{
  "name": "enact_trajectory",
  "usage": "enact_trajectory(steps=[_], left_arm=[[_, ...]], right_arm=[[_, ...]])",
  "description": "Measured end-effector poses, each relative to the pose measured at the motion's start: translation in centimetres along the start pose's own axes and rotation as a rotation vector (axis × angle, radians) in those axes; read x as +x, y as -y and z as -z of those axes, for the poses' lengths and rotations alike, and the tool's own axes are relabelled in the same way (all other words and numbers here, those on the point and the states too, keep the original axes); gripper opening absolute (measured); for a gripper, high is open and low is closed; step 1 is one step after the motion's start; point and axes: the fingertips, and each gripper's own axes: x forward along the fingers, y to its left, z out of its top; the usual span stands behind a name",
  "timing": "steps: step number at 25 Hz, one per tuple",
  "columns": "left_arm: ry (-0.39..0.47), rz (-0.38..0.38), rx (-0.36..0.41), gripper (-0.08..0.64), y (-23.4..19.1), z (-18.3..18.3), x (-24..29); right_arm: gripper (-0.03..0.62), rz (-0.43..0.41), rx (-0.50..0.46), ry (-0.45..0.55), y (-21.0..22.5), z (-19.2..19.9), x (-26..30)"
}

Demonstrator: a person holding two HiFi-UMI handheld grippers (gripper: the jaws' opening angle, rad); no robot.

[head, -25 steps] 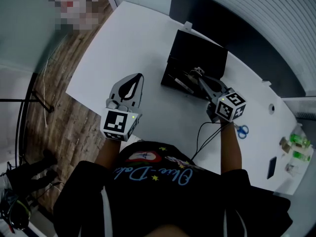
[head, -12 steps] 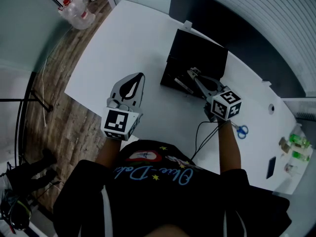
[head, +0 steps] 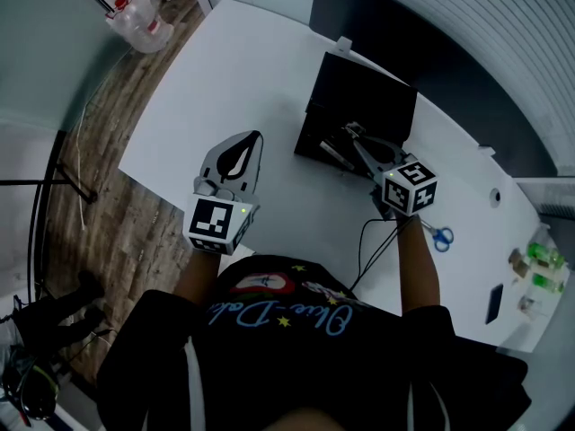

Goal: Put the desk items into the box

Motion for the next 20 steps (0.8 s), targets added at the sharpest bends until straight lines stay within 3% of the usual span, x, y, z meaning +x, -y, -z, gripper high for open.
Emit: enact_trajectory(steps=[12, 20], left_arm=[[-0.001, 0.003, 0.001, 0.008, -0.1, 0.1, -0.2], [0.006, 0.004, -0.001, 0.008, -0.1, -0.1, -0.4]], right_arm=[[0.032, 0.003, -0.039, -0.066, -0.4, 0.9, 0.7], [0.035, 0.057, -0.082, -0.135, 0.0, 1.6, 1.1]])
